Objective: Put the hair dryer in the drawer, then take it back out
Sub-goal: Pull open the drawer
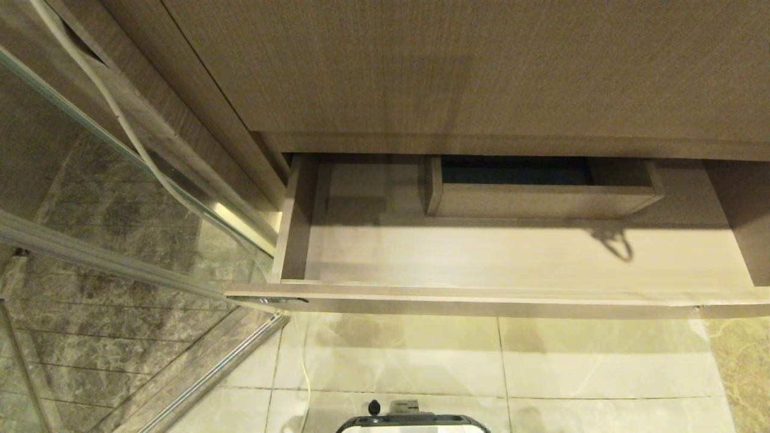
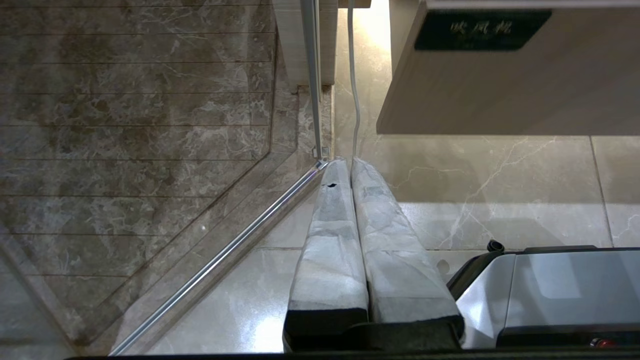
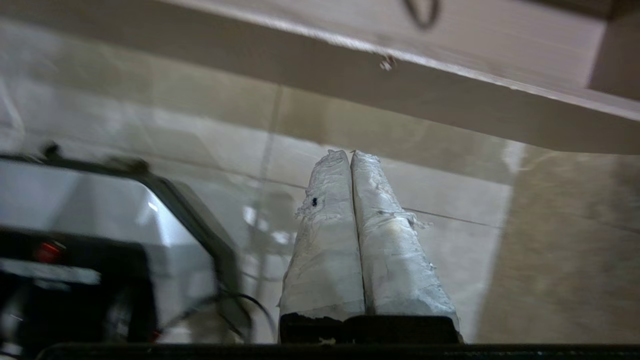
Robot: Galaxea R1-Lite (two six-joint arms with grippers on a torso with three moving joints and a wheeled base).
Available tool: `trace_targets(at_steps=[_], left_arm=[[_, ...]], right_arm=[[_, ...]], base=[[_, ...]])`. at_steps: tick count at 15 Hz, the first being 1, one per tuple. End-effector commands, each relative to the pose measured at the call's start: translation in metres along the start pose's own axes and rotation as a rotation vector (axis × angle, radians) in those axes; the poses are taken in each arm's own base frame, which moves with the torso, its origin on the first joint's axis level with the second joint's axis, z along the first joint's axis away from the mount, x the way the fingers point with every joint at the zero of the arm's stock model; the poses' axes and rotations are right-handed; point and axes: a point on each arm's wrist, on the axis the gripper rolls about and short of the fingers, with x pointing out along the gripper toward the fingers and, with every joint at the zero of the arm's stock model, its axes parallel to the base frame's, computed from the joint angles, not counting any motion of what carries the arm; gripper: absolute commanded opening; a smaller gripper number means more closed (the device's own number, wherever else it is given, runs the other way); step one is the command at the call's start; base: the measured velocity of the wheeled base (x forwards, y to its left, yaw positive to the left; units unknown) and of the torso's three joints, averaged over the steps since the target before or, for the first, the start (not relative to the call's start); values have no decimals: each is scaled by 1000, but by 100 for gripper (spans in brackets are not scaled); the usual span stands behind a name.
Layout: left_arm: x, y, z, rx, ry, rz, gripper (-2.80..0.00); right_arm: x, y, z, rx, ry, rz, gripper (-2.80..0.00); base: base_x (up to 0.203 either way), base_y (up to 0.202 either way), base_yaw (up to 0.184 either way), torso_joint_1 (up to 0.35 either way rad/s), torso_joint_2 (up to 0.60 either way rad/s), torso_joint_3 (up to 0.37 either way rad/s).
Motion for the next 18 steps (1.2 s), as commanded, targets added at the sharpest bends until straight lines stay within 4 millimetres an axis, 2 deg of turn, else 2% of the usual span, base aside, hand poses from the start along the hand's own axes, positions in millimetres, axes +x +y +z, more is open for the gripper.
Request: trace_targets(at_steps=[1,4,6,9,13,16,18], left_arm=[[0,0,0,-1,1,0,-280],[0,0,0,-1,1,0,-280],[0,0,0,-1,1,0,-280],[0,0,0,-1,1,0,-280],[0,0,0,-1,1,0,-280],[0,0,0,-1,1,0,-280],[0,0,0,-1,0,0,-280]], right_arm=[[-10,5,-28,81,-90,28,-280],[-2,14,-83,119,-226,-7,-280],[-3,17,-100,135,-359,-34,-280],[-5,16,-102,113,-533,-38,-280],[-6,15,-101,81,-550,-46,-280],[0,20,-111,81,-456,90,-280],[2,21,-115,118,-409,96,-280]], base=[[0,0,0,0,0,0],[0,0,0,0,0,0],[0,0,0,0,0,0],[0,0,0,0,0,0],[0,0,0,0,0,0],[0,0,0,0,0,0],[0,0,0,0,0,0]])
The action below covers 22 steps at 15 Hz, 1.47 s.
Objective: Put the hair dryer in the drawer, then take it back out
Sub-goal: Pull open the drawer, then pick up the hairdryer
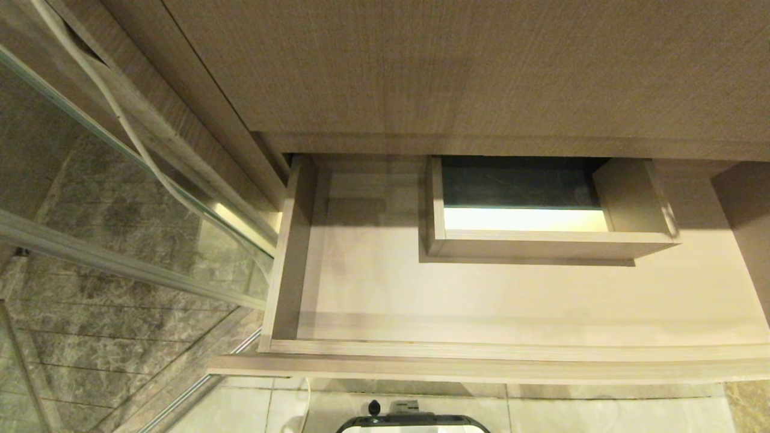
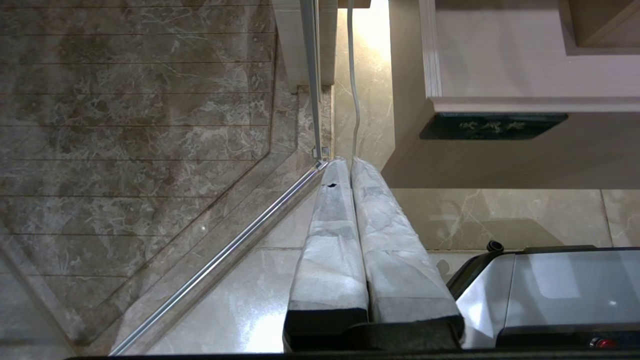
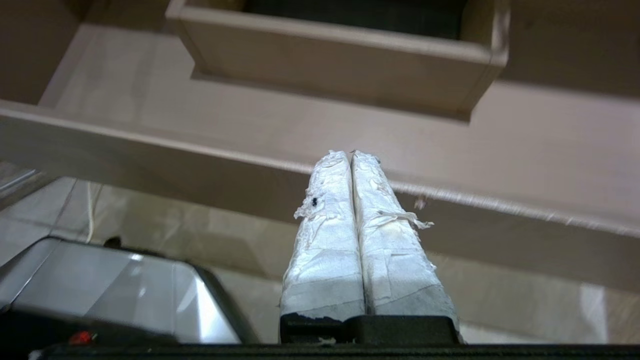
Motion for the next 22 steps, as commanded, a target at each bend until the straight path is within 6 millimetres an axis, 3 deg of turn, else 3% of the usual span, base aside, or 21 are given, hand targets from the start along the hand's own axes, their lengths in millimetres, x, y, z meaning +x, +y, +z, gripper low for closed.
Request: trace_targets(at_steps=[1,22], left_arm=[[0,0,0,-1,1,0,-280],[0,0,-1,-1,2,0,-280]], right_arm=[[-1,1,-13,55,12,-5,-280],[-1,1,-13,44,16,0,-280]], base=[[0,0,0,0,0,0],[0,0,0,0,0,0]])
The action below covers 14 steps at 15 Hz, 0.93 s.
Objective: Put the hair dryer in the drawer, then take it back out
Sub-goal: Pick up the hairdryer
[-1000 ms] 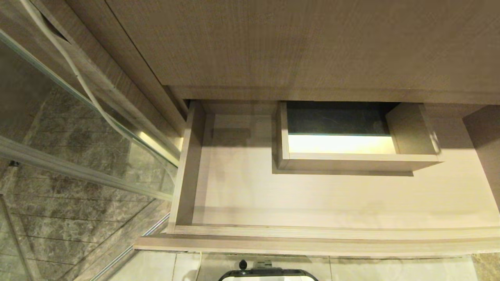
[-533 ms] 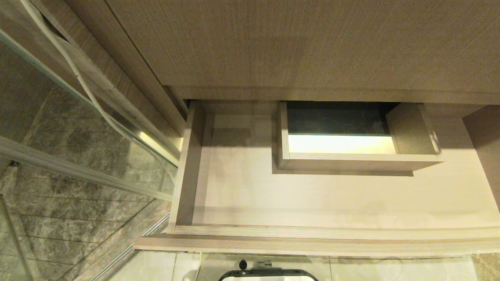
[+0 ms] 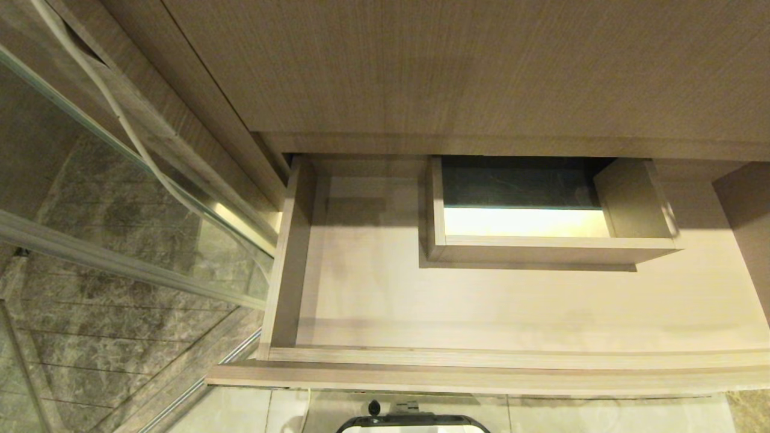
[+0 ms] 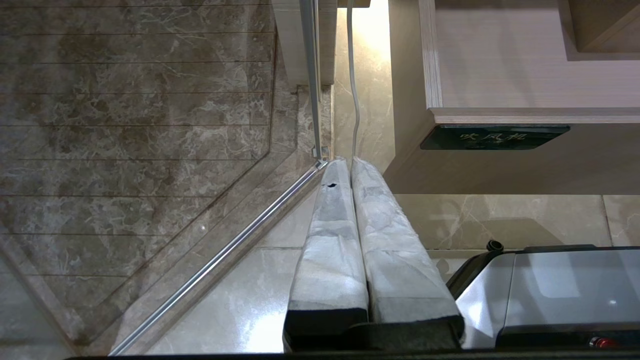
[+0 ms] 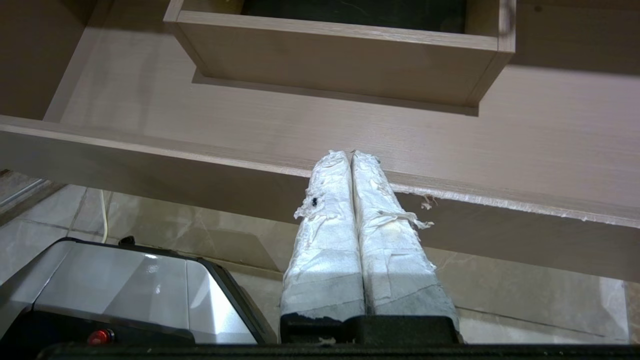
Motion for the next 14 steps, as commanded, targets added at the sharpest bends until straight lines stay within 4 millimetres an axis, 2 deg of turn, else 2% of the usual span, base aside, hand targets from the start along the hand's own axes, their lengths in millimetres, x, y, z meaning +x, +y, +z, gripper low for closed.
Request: trace_targets(at_steps=[1,10,14], left_arm=[[0,0,0,0,1,0,-280],[0,0,0,0,1,0,-280],[0,0,0,0,1,0,-280]], right_arm=[[-1,1,-12,-3,1,3,-280],[-1,1,-12,-2,1,4,-280],[-1,1,-11,1,-3,1,-280]], base=[[0,0,0,0,0,0],[0,0,0,13,-17,-5],[2,-1,25,228,-420,-186]])
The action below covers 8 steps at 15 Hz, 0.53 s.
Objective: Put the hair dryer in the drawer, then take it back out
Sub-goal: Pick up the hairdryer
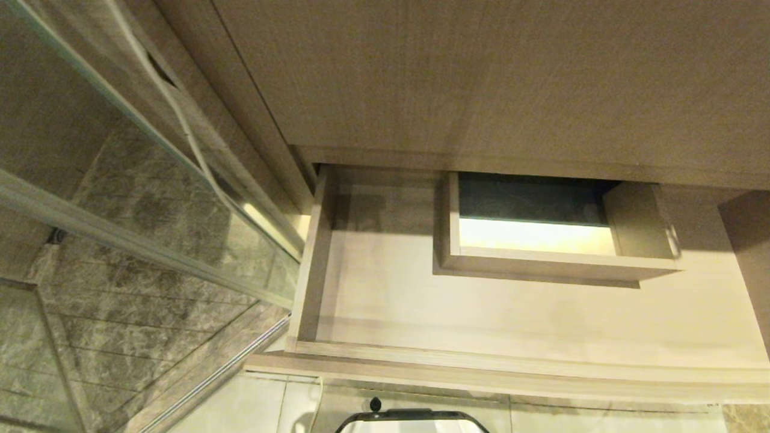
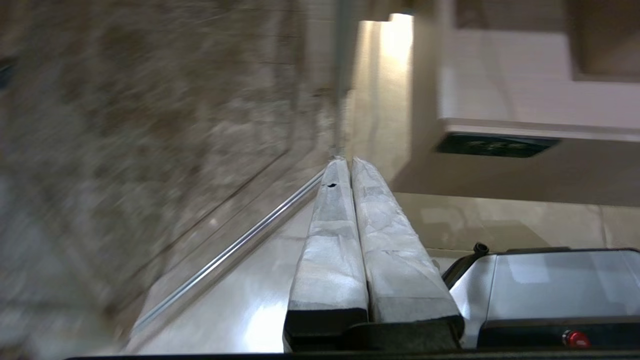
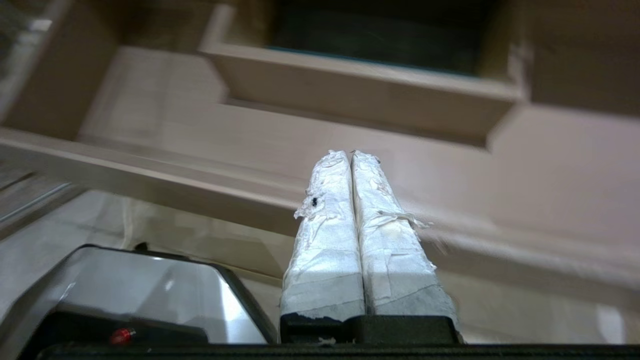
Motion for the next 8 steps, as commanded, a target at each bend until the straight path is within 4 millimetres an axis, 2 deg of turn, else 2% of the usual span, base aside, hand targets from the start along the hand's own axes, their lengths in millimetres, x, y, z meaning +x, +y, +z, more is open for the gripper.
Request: trace_targets(at_steps=[1,6,8], left_arm=[[0,0,-1,0,2,0,-280],[0,0,-1,0,2,0,-280],[0,0,-1,0,2,0,-280]], right_arm=[[-1,1,-12,-4,4,3,-280],[-1,1,-12,1,3,-3,-280],[-1,1,-12,1,3,-3,-280]], base=[[5,-7,154,203,-373,-163],[3,-10,197,56,-90,-43],[2,-4,99,10,-6,5]])
